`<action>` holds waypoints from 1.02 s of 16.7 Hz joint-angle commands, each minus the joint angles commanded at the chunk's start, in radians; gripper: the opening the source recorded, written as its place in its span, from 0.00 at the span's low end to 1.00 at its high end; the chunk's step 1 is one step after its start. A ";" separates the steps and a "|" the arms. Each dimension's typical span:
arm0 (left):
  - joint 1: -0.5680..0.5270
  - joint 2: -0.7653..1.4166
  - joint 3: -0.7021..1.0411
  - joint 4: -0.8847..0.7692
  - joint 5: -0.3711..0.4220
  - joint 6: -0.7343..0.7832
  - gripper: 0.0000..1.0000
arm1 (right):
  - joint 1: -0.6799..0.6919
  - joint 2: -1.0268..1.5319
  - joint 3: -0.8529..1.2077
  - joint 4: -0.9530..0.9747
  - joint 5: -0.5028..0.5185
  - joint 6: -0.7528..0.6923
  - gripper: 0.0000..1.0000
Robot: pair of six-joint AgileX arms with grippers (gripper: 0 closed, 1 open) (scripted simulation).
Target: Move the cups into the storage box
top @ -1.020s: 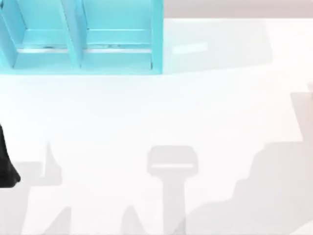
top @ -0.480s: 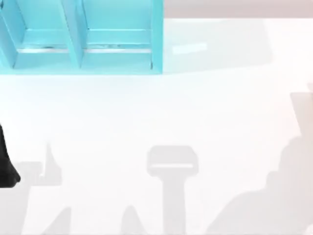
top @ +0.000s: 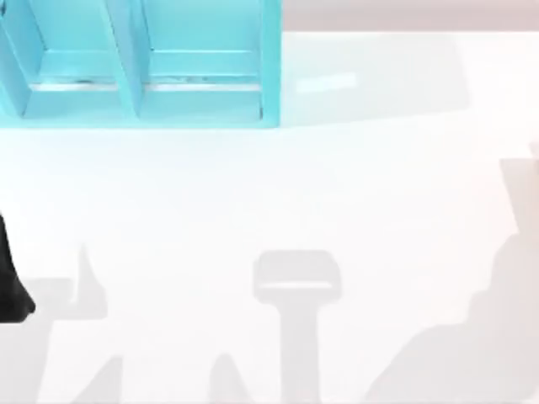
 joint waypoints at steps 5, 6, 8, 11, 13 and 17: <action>0.000 0.000 0.000 0.000 0.000 0.000 1.00 | 0.000 0.000 0.000 0.000 0.000 0.000 0.60; 0.000 0.000 0.000 0.000 0.000 0.000 1.00 | 0.000 0.000 0.000 0.000 0.000 0.000 0.68; 0.000 0.000 0.000 0.000 0.000 0.000 1.00 | 0.000 0.000 0.000 0.000 0.000 0.000 0.83; 0.000 0.000 0.000 0.000 0.000 0.000 1.00 | 0.000 0.000 0.000 0.000 0.000 0.000 1.00; 0.000 0.000 0.000 0.000 0.000 0.000 1.00 | 0.000 0.000 0.000 0.000 0.000 0.000 1.00; 0.000 0.000 0.000 0.000 0.000 0.000 1.00 | 0.000 0.000 0.000 0.000 0.000 0.000 1.00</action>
